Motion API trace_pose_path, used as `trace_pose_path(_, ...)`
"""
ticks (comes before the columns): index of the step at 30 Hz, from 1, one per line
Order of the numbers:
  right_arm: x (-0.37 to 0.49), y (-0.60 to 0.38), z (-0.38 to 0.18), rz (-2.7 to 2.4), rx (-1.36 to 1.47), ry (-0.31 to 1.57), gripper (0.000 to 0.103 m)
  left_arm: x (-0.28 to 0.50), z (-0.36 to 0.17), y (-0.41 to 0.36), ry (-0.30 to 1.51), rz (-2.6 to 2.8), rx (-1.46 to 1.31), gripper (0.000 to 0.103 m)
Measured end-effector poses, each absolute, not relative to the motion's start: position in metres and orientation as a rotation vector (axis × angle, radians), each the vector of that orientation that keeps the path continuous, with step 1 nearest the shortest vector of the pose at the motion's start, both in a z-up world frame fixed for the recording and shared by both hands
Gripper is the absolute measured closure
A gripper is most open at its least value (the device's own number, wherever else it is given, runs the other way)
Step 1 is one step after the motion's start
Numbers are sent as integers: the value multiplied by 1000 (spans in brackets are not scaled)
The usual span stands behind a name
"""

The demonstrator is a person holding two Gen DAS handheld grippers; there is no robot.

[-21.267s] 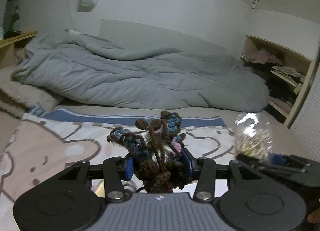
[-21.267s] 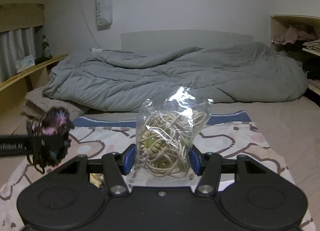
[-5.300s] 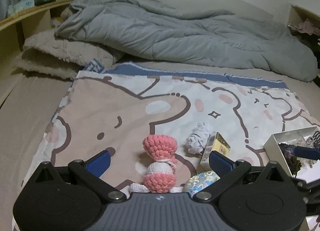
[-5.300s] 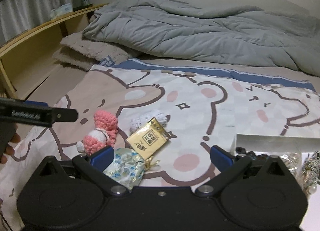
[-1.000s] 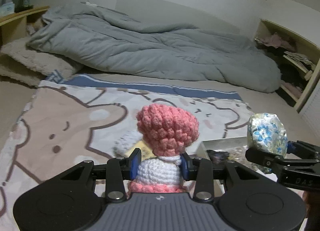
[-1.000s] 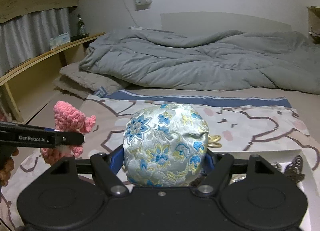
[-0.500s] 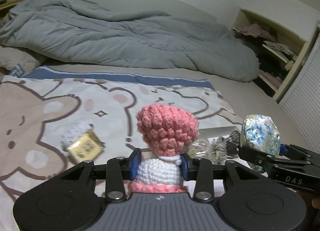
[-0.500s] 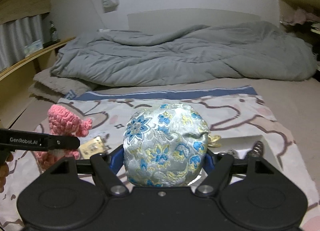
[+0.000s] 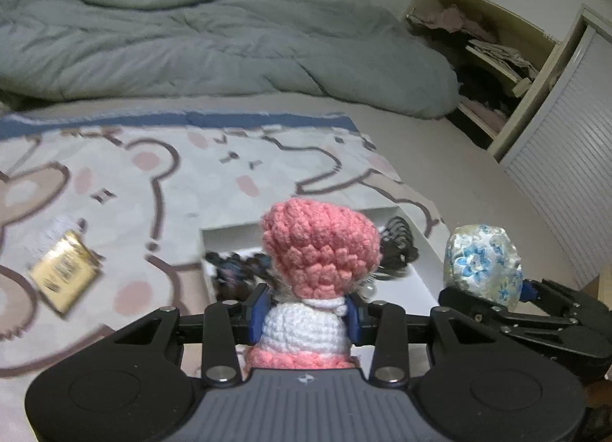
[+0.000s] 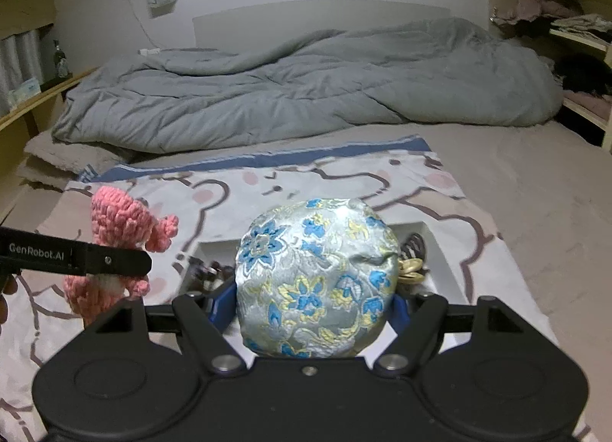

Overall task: Organize objects
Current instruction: 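Lift the doll and floral pouch, carrying both toward the white box, then lower the doll and pouch into the box and open both tools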

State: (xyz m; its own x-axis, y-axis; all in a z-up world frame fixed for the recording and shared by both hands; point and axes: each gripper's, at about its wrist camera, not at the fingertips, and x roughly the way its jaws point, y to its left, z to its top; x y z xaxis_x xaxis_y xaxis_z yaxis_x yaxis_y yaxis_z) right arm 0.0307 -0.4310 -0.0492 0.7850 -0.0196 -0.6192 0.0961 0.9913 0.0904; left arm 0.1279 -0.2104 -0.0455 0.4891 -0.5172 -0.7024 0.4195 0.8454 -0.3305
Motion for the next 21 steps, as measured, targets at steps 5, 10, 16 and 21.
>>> trace_pose_path(5,29,-451,-60,-74,135,703,27,127,-70,-238,967,-598,-165,62)
trace_pose_path(10,29,-465,-74,-106,137,757,27,125,-99,-257,1057,-602,-246,62)
trace_pose_path(16,28,-484,-93,-130,152,808,27,119,-129,-270,1123,-612,-362,62)
trace_pose_path(21,27,-495,-104,-126,179,846,27,118,-150,-281,1148,-624,-450,62)
